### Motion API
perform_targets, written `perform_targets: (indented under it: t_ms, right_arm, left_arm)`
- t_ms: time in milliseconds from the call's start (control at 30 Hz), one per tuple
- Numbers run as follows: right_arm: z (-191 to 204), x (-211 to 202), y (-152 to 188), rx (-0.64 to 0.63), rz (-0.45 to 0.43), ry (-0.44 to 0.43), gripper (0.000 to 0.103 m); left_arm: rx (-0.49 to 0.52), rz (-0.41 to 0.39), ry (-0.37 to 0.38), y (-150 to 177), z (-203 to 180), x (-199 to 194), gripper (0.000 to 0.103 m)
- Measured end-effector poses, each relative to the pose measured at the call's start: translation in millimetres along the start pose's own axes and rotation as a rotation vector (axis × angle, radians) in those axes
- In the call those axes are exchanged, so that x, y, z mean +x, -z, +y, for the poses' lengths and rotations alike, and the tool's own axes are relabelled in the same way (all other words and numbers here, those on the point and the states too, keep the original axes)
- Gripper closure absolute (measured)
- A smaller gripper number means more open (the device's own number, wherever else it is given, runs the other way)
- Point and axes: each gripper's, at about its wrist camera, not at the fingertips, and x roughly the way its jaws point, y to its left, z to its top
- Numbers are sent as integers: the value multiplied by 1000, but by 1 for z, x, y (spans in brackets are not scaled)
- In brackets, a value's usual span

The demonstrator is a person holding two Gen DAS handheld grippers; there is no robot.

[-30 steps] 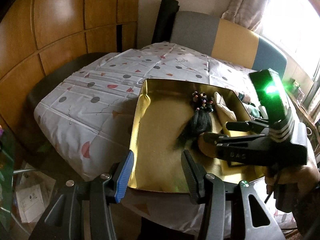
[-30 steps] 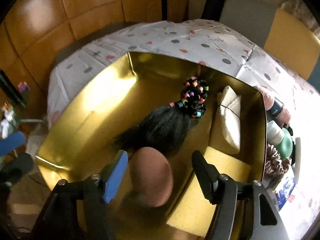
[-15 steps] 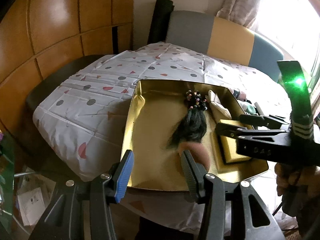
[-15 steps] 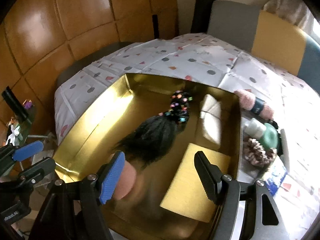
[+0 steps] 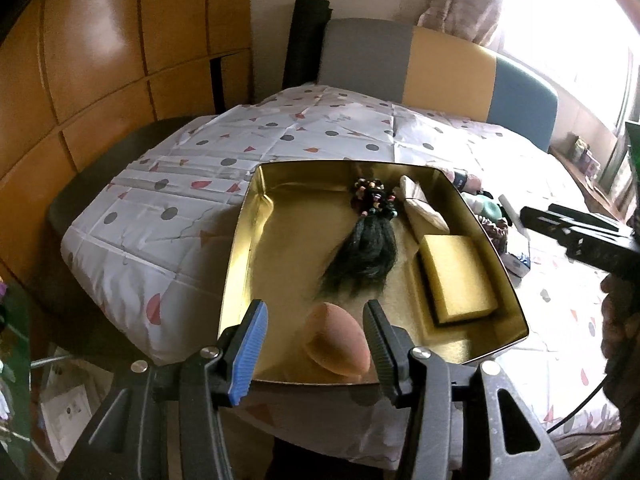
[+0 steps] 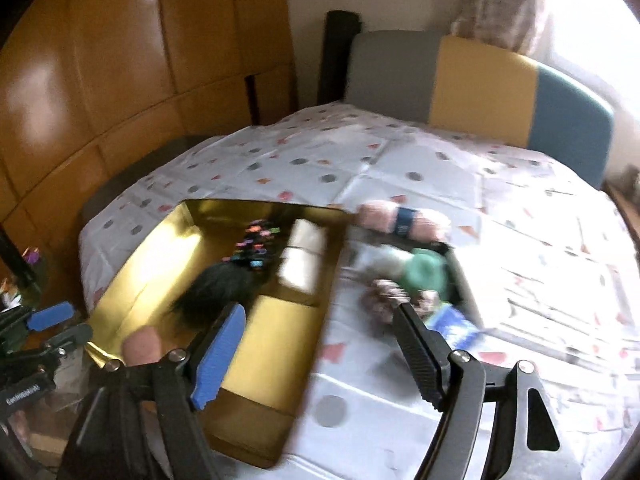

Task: Organize soft objects
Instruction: 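Open the right tool to drop the sponge and withdraw toward the pile, then grasp the pink fuzzy wrist band from the pile with the left tool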

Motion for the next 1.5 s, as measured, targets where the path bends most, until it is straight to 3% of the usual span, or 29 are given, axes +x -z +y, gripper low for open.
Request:
perform_targets:
  t_ms: [333, 667, 900, 1067, 1500]
  right_arm:
    - [-83, -25, 19, 120, -23, 147, 25]
    - [-143, -25, 48, 207, 2, 247, 25]
    - [-190, -17, 76, 368, 41, 293, 25]
    - [-201, -25, 76, 434, 13, 287, 21]
    - [-200, -29, 74, 440, 1, 269, 18]
  left_arm:
    - [43, 3, 9, -2, -19, -1, 52]
    - [97, 9, 19, -3, -38, -1, 52]
    - [137, 30, 58, -11, -57, 5, 52]
    - [158, 34, 97, -28, -75, 11, 52]
    - [310, 74, 182, -90, -140, 46, 52]
